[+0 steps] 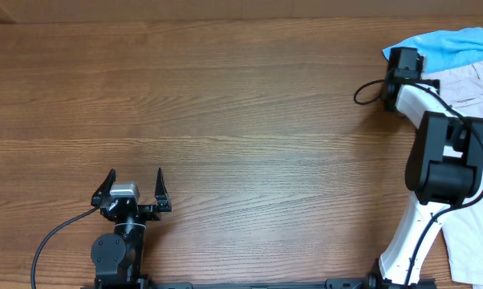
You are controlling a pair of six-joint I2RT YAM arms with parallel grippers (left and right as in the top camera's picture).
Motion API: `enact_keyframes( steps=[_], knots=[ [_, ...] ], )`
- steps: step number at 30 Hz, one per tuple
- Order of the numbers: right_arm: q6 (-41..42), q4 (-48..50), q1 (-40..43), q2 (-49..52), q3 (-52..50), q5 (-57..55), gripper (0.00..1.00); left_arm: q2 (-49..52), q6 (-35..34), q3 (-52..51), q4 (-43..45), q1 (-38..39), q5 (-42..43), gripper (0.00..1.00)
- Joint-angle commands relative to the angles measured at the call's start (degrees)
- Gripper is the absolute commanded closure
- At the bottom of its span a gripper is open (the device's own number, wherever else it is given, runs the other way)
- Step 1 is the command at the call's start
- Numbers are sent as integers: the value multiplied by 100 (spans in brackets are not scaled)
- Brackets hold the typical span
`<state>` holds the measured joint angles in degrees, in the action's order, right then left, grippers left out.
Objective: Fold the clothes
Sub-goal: 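Grasp the beige pants waistband with the right gripper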
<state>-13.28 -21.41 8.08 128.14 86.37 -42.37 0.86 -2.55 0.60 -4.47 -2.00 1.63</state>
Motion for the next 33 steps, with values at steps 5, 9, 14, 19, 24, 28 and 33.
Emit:
enact_keyframes(
  steps=[5, 9, 14, 19, 24, 28, 33],
  knots=[
    [129, 11, -22, 90, 111, -28, 28, -61, 129, -28, 4, -33, -37, 0],
    [129, 0, 131, 90, 111, -114, 27, -61, 129, -28, 4, -33, -37, 0],
    [129, 2, 258, 90, 111, -111, 27, -61, 129, -28, 4, -33, -37, 0],
    [131, 52, 271, 90, 114, -111, 27, -61, 129, -28, 4, -33, -37, 0],
    [153, 59, 229, 90, 114, -116, 30, -61, 129, -28, 4, -33, -37, 0],
    [155, 59, 210, 90, 114, -118, 37, -61, 129, -28, 4, -33, -37, 0],
    [179, 83, 210, 87, 116, -144, 41, -61, 129, -28, 4, -33, -37, 0]
  ],
)
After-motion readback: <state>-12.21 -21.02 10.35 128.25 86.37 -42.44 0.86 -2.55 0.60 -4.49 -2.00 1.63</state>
